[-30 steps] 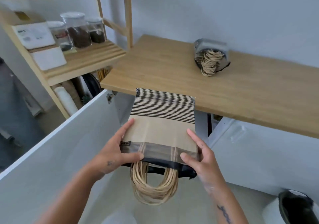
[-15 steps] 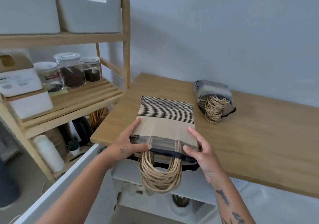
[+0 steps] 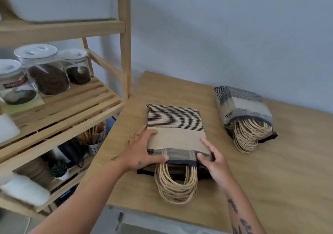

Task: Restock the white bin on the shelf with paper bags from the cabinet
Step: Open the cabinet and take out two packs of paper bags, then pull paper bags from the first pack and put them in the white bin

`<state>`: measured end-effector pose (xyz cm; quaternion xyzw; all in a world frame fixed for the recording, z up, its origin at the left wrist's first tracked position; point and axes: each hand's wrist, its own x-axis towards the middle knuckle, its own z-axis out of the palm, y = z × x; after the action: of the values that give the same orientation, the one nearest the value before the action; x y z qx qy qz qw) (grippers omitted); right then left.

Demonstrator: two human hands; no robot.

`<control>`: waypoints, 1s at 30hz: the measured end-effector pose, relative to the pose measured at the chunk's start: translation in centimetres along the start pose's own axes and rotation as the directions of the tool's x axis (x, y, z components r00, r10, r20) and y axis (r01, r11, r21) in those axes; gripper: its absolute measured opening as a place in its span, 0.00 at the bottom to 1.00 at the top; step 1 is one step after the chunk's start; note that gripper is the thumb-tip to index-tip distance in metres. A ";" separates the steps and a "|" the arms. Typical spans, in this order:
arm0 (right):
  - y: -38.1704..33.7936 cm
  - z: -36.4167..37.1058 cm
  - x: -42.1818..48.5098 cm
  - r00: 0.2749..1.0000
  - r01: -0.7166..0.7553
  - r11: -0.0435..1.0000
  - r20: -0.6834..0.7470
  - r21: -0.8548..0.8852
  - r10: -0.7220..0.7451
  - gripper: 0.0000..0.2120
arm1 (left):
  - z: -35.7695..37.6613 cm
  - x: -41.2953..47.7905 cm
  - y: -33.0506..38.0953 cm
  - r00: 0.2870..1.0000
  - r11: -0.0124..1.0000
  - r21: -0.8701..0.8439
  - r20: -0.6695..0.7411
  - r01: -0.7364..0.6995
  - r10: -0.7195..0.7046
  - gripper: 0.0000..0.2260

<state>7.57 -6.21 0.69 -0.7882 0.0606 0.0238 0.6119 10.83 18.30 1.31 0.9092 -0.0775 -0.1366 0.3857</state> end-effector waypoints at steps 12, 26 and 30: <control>-1.0 -2.6 4.8 0.997 0.014 0.997 -0.079 -0.081 -0.020 0.22 | 1.2 5.4 2.5 0.982 0.956 0.227 0.044 -0.188 0.183 0.51; -0.6 -4.6 1.0 0.967 -0.017 1.000 -0.254 -0.024 0.011 0.18 | 3.8 2.6 10.2 0.992 0.717 0.696 -0.113 0.040 0.054 0.36; -0.2 -4.4 0.2 0.957 -0.063 0.993 -0.290 -0.104 0.030 0.20 | 2.6 6.9 9.8 0.956 0.721 0.629 0.163 -0.291 0.244 0.24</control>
<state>7.67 -10.47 2.02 -0.8148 0.1663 -0.0733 0.5505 16.20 8.07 5.39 0.9598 -0.2631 -0.0755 0.0615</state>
